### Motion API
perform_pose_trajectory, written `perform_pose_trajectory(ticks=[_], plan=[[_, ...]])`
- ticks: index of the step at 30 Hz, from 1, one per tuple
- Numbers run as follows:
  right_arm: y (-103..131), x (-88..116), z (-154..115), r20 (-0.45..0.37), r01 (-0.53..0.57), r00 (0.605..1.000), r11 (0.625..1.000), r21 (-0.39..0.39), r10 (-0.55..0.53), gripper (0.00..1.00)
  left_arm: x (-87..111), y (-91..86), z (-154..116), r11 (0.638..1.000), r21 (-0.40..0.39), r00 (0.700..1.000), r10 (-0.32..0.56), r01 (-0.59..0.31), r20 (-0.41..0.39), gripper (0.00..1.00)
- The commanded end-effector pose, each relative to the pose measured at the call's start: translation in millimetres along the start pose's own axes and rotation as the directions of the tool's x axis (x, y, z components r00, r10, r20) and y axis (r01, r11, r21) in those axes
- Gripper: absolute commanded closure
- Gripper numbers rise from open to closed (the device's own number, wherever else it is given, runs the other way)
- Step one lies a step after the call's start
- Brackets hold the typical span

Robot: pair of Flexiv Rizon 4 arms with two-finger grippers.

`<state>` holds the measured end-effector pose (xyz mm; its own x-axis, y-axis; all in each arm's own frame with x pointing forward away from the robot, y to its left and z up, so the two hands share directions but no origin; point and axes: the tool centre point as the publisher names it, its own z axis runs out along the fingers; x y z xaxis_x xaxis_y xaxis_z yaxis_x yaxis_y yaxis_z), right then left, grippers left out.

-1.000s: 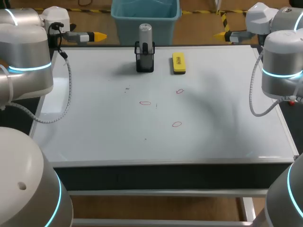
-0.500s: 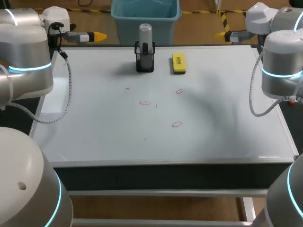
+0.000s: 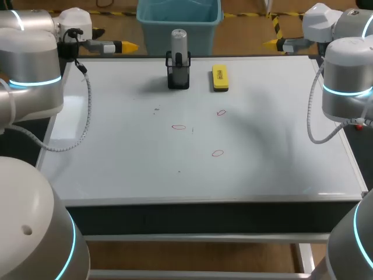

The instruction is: Pick up the inspection probe, press it on each red-marked spot on the whiteboard one by one, put down the probe, pick up the eraser, and wipe off all the red marks.

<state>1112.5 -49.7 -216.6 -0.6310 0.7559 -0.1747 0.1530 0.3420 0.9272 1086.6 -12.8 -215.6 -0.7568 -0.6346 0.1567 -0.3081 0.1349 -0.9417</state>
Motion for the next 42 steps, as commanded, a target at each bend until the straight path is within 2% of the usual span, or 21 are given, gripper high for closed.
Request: perform_pose_trajectory(ticks=[1,5,11,14,16,20,25,30,34,42], plan=[[-0.3,-0.3,0.1,-0.001,0.0,1.0,1.0,0.0,0.0,0.0,-7.6,-2.1,14.2,0.999,0.005,0.99,0.039,-0.038,-0.138,0.0],[-0.3,-0.3,0.1,-0.001,0.0,1.0,1.0,0.0,0.0,0.0,3.2,-3.0,25.1,0.994,0.043,0.965,0.111,-0.104,-0.239,0.0],[-0.3,-0.3,0.1,-0.001,0.0,1.0,1.0,0.0,0.0,0.0,17.4,-2.6,35.8,0.981,0.106,0.928,0.186,-0.16,-0.323,0.0],[-0.3,-0.3,0.1,-0.001,0.0,1.0,1.0,0.0,0.0,0.0,22.9,-1.9,40.5,0.974,0.146,0.907,0.216,-0.173,-0.363,0.0],[-0.3,-0.3,0.1,-0.001,0.0,1.0,1.0,0.0,0.0,0.0,25.3,-0.1,44.1,0.964,0.211,0.887,0.237,-0.163,-0.397,0.0],[-0.3,-0.3,0.1,-0.001,0.0,1.0,1.0,0.0,0.0,0.0,26.9,3.3,52.8,0.95,0.273,0.876,0.257,-0.152,-0.408,0.0],[-0.3,-0.3,0.1,-0.001,0.0,1.0,1.0,0.0,0.0,0.0,32.8,-2.8,71.5,0.953,0.259,0.866,0.26,-0.159,-0.427,0.0],[-0.3,-0.3,0.1,-0.001,0.0,1.0,1.0,0.0,0.0,0.0,34.3,-1.2,94.6,0.958,0.249,0.883,0.238,-0.143,-0.404,0.0],[-0.3,-0.3,0.1,-0.001,0.0,1.0,1.0,0.0,0.0,0.0,34.6,0.3,114.9,0.959,0.252,0.867,0.236,-0.133,-0.439,0.0],[-0.3,-0.3,0.1,-0.001,0.0,1.0,1.0,0.0,0.0,0.0,37.2,1.7,136.2,0.957,0.265,0.84,0.241,-0.121,-0.486,0.0]])
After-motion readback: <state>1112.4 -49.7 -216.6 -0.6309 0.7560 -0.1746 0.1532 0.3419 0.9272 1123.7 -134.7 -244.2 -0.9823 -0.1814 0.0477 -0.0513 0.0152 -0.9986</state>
